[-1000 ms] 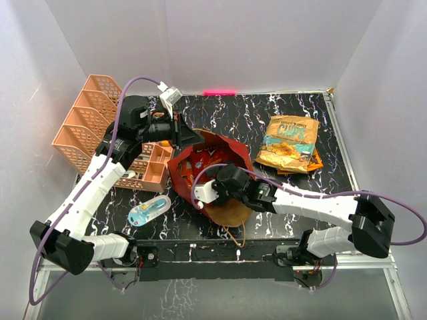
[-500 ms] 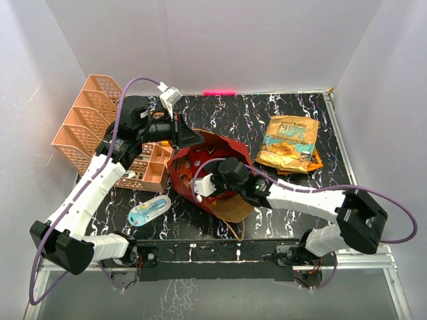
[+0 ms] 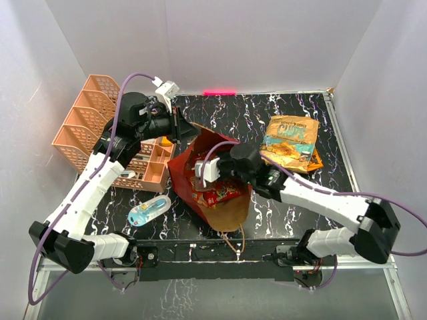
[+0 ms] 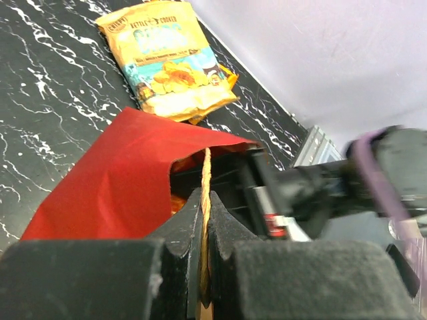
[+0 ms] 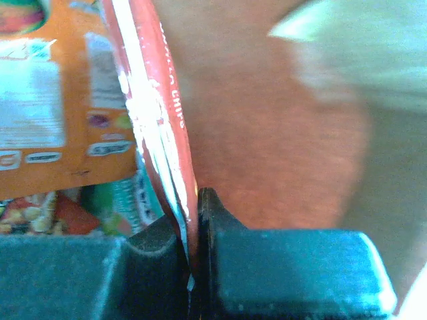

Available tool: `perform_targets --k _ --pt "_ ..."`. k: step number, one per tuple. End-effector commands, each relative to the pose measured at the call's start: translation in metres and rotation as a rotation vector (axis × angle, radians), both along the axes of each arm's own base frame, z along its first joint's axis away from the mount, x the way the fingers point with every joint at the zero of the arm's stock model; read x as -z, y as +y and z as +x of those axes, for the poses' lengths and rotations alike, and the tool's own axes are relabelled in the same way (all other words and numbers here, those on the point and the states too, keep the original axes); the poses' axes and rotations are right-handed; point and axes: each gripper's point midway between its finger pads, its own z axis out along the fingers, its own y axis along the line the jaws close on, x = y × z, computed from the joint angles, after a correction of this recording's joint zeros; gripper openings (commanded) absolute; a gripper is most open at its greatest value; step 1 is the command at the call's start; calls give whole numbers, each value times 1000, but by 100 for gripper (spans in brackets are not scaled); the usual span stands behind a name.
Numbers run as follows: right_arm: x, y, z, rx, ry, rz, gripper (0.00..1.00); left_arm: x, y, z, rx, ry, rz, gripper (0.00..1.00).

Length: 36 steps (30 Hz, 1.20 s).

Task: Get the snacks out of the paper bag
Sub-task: Take out the snack from the paper bag.

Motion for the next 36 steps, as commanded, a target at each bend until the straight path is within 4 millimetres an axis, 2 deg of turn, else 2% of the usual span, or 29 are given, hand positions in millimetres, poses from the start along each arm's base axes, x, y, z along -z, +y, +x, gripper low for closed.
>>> perform_targets --k 1,5,11,13,16,19,25,27,29,31,34,36 --pt "-114 4 -16 -33 -41 277 7 -23 6 19 -109 -41 -16 0" --pt "-163 -5 -33 -60 -47 393 7 -22 8 29 -155 -28 -10 0" --pt "-224 -26 -70 -118 4 510 7 -21 12 35 -192 -25 9 0" --pt "-249 -41 -82 -102 17 576 7 -20 14 35 -202 -30 17 0" --pt "-271 -68 -94 -45 40 685 7 -21 17 36 -211 -42 31 0" --pt "-287 -102 -99 87 80 850 7 -21 19 35 -213 -52 44 0" --pt "-304 -167 -89 404 95 1156 7 -20 22 32 -213 -65 64 0" --pt "-305 -196 -76 607 79 1283 7 -19 23 32 -214 -65 67 0" --pt "-299 -211 -65 757 47 1307 7 -18 23 32 -216 -64 68 0" --pt "-285 -215 -52 875 -4 1244 7 -18 23 31 -212 -63 67 0" --pt "-257 -211 -33 999 -83 1101 7 -17 22 30 -208 -57 63 0" --pt "-247 -209 -20 1030 -164 1020 7 -17 22 29 -205 -54 58 0"
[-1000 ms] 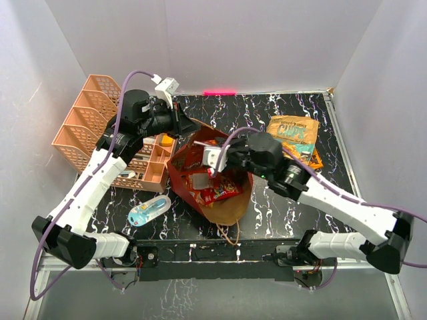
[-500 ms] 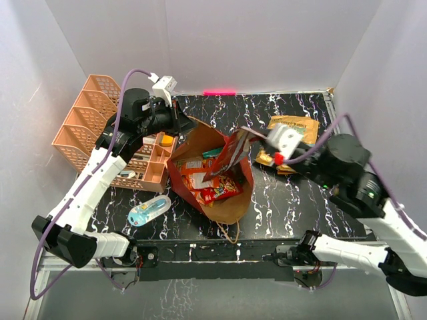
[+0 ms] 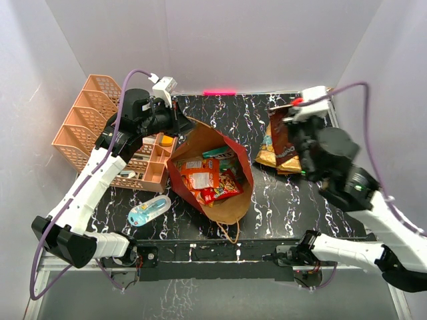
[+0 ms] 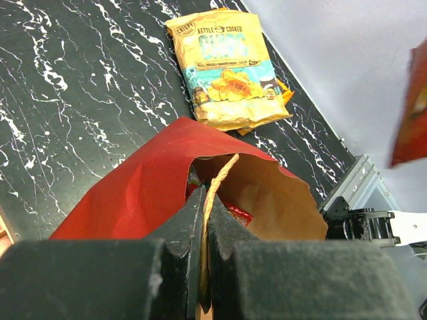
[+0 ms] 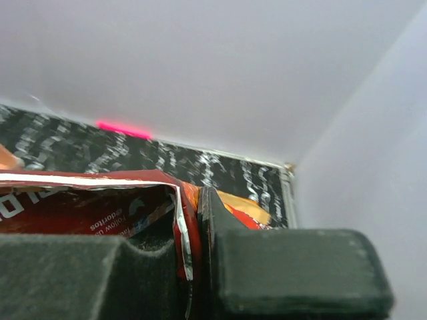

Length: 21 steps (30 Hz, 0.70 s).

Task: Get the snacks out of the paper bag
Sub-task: Place the snack at the center of the board.

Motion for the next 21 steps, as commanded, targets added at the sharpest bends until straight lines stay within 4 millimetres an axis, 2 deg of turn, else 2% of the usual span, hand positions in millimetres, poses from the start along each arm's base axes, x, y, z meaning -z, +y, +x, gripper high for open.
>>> perform_targets --k 1,5,8,11,13,17,21 --pt "18 -12 29 231 -13 -93 7 -29 5 -8 1 -73 -32 0" --pt "31 -22 76 216 -22 -121 7 -29 5 -10 3 -73 -32 0" --pt "56 -21 110 154 25 -239 7 -29 7 -13 4 -77 -28 0" --pt "86 -18 143 44 82 -440 7 -28 8 -14 2 -82 -25 0" --pt "99 -31 166 30 112 -508 7 -27 8 -14 4 -80 -24 0" --pt "128 -80 208 70 207 -585 7 -27 5 -14 17 -77 -35 0" --pt "140 -120 233 83 210 -689 7 -27 0 -16 40 -65 -52 0"
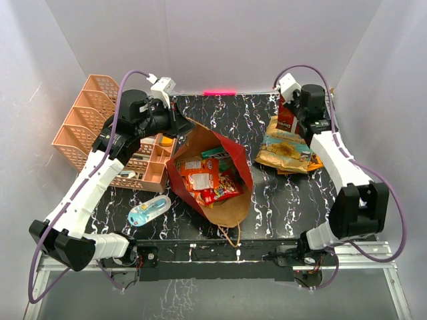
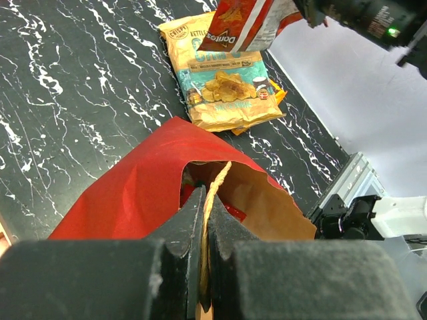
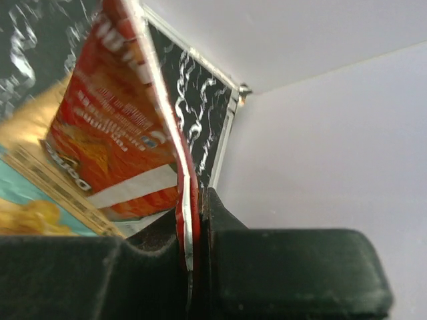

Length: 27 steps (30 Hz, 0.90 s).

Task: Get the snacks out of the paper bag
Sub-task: Place the snack at the center of the board.

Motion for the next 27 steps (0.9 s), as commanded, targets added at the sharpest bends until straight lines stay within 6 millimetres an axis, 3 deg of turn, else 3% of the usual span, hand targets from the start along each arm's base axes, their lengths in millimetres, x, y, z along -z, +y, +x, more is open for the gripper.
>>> perform_targets --k 1,7,11,18,20,22,27 --pt "-47 -23 29 -116 -155 -143 7 -19 -2 -9 36 -45 -45 0" --pt "-9 -30 31 -179 -114 -229 7 -20 -6 -11 57 -35 -58 0" --pt "28 -17 7 -257 -51 -204 7 -21 -6 -13 58 -34 -65 0" --pt "106 3 -56 -324 87 -56 7 -21 -8 -16 71 -23 -84 0" --pt "117 11 -71 -354 90 -23 7 -20 -9 -16 73 -19 -84 0" --pt "130 17 -80 -384 112 0 8 -20 -9 -16 75 -17 -87 0" --pt "156 12 -85 -342 166 -5 11 -24 -10 -18 80 -19 -101 0"
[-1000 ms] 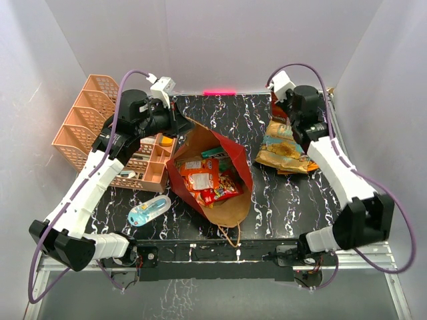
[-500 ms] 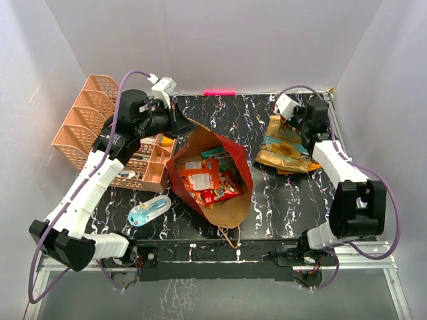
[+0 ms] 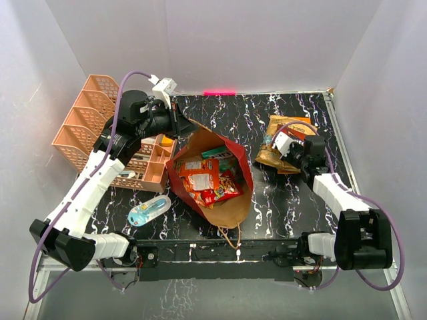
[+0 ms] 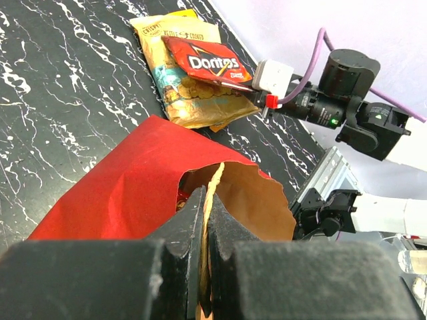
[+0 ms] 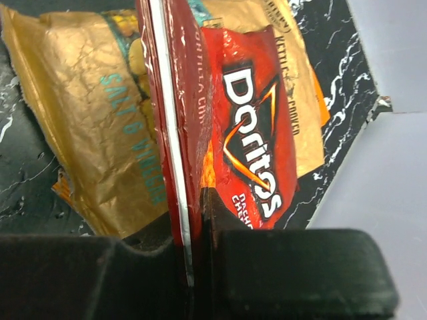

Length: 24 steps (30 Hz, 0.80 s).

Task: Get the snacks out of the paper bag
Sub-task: Place the snack at the center of the board.

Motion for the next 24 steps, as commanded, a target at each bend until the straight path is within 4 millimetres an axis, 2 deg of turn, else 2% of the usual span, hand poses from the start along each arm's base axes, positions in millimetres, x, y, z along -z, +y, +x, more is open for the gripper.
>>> perform_targets --k 1,5,7,12,15,16,19,21,24 --pt "-9 2 10 15 -68 17 12 -22 0 -10 21 -51 -47 0" --pt "6 -10 21 84 -41 -9 12 -21 1 -12 23 -47 -49 0" --pt "15 -6 21 78 10 -5 11 -22 2 -15 26 -47 -53 0" --pt "28 7 4 61 70 17 15 -21 4 -19 23 -49 -52 0" --pt "20 21 -7 49 97 71 19 -19 4 -20 26 -44 -50 0" --pt "6 28 -7 39 84 108 23 -19 4 -20 26 -46 -50 0" --pt "-13 39 -17 84 111 247 49 -18 5 -21 25 -44 -47 0" --pt "-18 46 -29 99 181 307 58 -17 5 -21 26 -43 -47 0" --pt "-31 75 -51 41 220 408 67 -13 4 -21 31 -36 -48 0"
